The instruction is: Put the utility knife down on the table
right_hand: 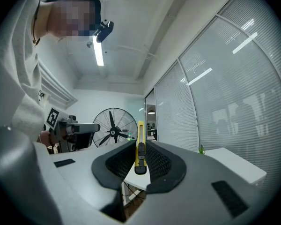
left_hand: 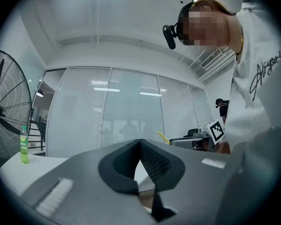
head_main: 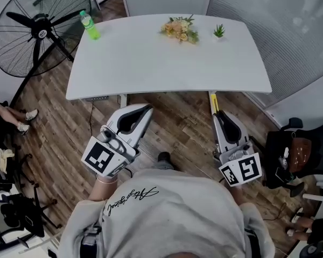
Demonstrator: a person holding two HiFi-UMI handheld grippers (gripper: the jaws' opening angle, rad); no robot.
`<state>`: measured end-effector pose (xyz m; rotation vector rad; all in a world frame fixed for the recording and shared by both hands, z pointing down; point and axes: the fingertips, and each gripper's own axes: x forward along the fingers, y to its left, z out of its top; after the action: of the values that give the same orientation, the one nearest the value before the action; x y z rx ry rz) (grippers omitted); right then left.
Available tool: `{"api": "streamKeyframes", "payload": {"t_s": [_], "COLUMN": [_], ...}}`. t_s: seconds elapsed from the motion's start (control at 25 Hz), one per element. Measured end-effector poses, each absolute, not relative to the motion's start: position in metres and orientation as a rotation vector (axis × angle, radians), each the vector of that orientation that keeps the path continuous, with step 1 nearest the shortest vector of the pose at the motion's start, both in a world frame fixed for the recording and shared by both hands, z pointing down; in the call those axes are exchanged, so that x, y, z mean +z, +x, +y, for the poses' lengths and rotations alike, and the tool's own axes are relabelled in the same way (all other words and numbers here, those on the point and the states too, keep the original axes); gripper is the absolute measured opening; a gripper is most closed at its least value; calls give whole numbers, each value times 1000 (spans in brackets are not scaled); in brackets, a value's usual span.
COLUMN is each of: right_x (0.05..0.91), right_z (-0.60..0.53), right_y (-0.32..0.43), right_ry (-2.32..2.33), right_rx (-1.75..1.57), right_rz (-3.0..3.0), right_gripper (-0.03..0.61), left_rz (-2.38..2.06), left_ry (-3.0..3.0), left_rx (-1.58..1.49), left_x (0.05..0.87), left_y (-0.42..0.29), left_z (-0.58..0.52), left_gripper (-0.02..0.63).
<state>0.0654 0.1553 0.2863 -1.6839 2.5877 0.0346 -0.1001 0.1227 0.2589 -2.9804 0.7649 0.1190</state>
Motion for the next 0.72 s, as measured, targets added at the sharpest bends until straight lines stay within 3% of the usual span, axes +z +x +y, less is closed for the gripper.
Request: {"api": "streamKeyframes", "payload": {"t_s": [0.72], "right_x": [281], "right_z": [110], "right_y": [63], "right_ry": [-1705], "right_rx": [58], "right_rz": [2577], "right_gripper": [66], "left_rz": [717], "left_ry": [-2977], "left_rx": [126], "left_x": [257], "left_y": [-101], "left_z": [71], "left_gripper": [0]}}
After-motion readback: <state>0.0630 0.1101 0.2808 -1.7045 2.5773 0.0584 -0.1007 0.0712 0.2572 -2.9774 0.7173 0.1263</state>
